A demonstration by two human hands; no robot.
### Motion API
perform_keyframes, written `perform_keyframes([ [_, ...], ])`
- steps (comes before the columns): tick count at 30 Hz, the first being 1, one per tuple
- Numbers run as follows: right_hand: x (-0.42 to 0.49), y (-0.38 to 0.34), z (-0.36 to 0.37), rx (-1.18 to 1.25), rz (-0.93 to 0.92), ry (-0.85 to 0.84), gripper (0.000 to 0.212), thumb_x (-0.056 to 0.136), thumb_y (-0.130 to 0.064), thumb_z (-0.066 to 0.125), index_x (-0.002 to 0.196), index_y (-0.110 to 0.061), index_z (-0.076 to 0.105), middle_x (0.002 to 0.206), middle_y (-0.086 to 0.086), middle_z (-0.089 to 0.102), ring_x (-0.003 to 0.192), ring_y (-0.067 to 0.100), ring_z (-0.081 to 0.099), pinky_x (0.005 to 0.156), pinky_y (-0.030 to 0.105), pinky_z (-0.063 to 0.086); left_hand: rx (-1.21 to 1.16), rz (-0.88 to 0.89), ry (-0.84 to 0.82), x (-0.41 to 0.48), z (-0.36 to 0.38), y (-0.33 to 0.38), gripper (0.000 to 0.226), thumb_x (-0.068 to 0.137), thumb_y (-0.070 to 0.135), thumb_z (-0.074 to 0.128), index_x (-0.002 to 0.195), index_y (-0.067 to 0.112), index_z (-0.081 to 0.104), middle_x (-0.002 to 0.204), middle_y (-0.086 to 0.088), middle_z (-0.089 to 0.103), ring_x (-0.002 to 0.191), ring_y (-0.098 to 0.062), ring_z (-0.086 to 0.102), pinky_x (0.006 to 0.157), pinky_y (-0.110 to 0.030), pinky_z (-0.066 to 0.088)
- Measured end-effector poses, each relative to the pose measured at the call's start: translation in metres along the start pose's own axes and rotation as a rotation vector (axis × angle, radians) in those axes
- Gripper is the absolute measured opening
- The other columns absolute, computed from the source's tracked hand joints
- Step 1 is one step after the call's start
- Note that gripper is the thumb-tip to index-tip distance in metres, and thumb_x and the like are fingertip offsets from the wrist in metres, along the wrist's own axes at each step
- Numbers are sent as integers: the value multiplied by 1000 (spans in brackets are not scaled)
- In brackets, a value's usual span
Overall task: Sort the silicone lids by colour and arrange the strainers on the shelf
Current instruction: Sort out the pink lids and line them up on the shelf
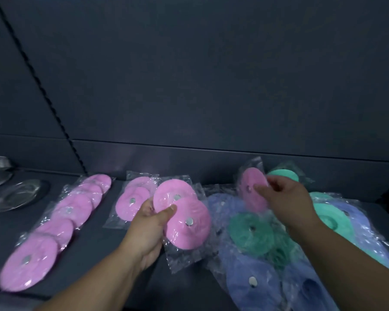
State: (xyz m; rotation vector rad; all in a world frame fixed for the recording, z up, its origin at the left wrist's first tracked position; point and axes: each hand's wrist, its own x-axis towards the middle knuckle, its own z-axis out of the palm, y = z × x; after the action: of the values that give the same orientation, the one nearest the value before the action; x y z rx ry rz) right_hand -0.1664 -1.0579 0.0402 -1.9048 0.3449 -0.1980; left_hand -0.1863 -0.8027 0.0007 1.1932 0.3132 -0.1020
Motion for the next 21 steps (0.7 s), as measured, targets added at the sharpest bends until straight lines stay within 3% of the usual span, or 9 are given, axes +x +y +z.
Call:
perform_keyframes([
  [3,-33,-13,33,438,246,-237,14,88,-13,62,95,-2,68,88,12,71,73,20,60,64,29,48,42,-47,-8,-5,-37,6,30,87,-1,61,115,9,57,105,-13,72,100,-29,67,91,-43,51],
  [8,-87,-1,103,427,450,-452,14,89,-13,60,91,0,63,81,21,67,57,22,57,42,26,45,127,-120,17,-1,-101,20,32,87,-4,59,118,1,55,102,-21,71,96,-39,67,90,-53,51],
  [12,-105,1,149,520,520,-468,10,89,-11,60,94,-3,61,82,19,68,56,19,60,44,24,46,131,-135,-12,18,-130,38,28,89,-3,57,116,3,58,104,-22,70,98,-41,66,87,-55,52],
  [14,-108,-1,164,569,524,-464,11,90,-13,60,97,-4,61,89,21,66,64,23,59,56,29,49,167,-128,-91,29,-136,48,27,91,0,57,118,4,57,107,-19,70,99,-37,66,86,-49,54],
  [16,-114,-2,176,491,499,-448,7,90,-15,60,91,-8,61,83,18,61,63,20,52,60,28,45,377,-51,-114,38,-140,49,24,92,12,60,115,7,58,110,-13,69,99,-29,67,88,-41,54],
  [19,-129,3,193,71,345,-362,15,88,-16,64,73,-14,60,56,1,57,49,9,49,49,18,42,970,157,-35,42,-151,42,40,90,36,58,124,16,50,123,2,59,111,-21,58,97,-35,46],
  [21,-136,3,202,-166,202,-286,24,82,-19,70,62,-15,59,50,-7,55,45,3,46,49,15,38,1023,213,-85,38,-159,38,43,88,39,55,127,23,49,123,6,59,113,-18,57,98,-35,45],
])
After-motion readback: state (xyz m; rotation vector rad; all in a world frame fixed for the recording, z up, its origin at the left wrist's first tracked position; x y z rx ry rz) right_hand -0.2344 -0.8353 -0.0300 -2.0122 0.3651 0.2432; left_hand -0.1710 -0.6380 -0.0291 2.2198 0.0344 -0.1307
